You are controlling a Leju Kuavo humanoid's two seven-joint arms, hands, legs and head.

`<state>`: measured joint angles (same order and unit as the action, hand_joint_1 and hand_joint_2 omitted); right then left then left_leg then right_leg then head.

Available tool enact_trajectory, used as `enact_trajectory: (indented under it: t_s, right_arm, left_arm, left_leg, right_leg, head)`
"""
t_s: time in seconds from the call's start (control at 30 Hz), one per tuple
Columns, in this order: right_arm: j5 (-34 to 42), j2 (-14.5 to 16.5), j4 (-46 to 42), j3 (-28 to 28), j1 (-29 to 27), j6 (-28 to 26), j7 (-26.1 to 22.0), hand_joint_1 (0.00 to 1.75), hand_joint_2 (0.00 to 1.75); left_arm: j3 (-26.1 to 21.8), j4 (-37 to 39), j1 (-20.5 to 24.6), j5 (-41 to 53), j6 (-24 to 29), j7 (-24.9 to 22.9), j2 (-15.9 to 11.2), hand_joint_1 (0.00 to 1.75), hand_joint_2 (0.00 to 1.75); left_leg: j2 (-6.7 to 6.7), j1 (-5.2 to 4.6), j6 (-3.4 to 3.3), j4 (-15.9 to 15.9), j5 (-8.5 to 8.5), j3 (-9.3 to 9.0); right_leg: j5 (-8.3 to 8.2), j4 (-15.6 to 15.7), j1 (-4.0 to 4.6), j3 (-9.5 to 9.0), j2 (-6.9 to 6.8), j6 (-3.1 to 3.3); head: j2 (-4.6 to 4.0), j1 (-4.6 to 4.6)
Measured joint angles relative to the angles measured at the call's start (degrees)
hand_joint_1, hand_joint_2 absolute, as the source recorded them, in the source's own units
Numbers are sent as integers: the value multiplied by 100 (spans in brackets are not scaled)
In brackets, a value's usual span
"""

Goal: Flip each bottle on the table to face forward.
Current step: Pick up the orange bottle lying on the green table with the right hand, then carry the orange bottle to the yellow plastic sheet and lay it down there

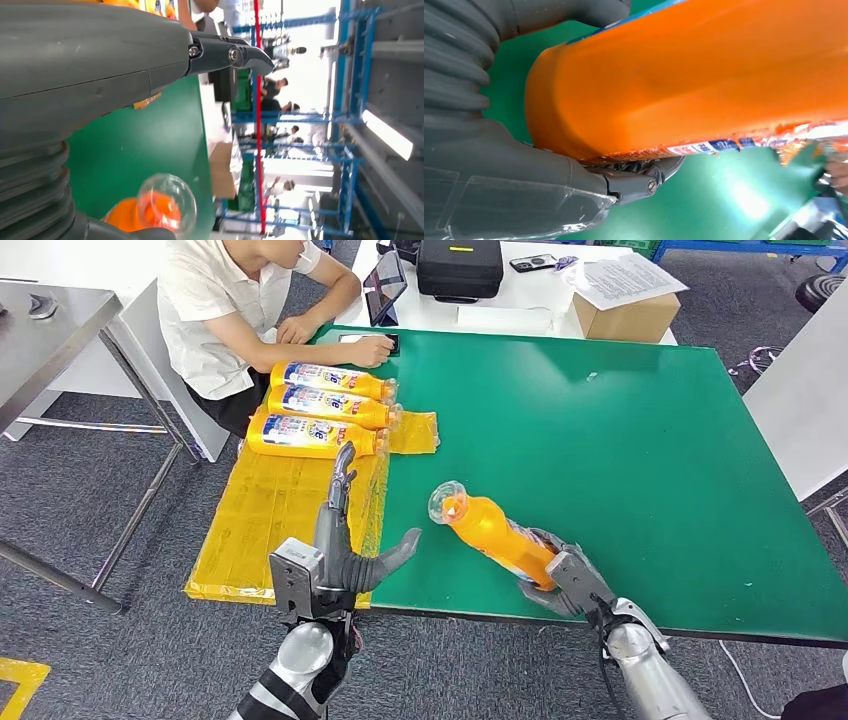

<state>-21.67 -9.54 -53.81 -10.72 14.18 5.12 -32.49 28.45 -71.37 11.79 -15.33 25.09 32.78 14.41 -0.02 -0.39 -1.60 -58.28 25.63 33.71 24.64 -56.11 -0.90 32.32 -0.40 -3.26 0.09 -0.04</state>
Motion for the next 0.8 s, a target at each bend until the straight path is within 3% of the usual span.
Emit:
enact_trajectory:
  t_s: [0.23,0.5,0.8]
  right_arm:
    - [449,315,-898,136,-457,-193,205,175,175]
    - [565,821,-1323,-97,-634,-478,126,175,175]
    - [555,1068,-1390,-491,-644,-602,132,175,175]
  left_arm:
    - [-120,-191,-334,-446,-246,-340,9,0,175]
    - [356,-47,-439,-1096,-1585,-1231,-79,0,175]
    - [568,-45,-447,-1355,-1780,-1449,-197,0,175]
  left_leg:
    - [-7,0,0,0,-1,28]
    - [-3,0,1,0,-1,35]
    - [-5,0,1,1,-2,40]
  right_leg:
    - [1,0,0,29,-6,1]
    - [1,-1,-1,38,-5,1]
    - [2,-2,-2,41,-6,2]
  head:
    - [0,-1]
    - [0,-1]
    - [0,-1]
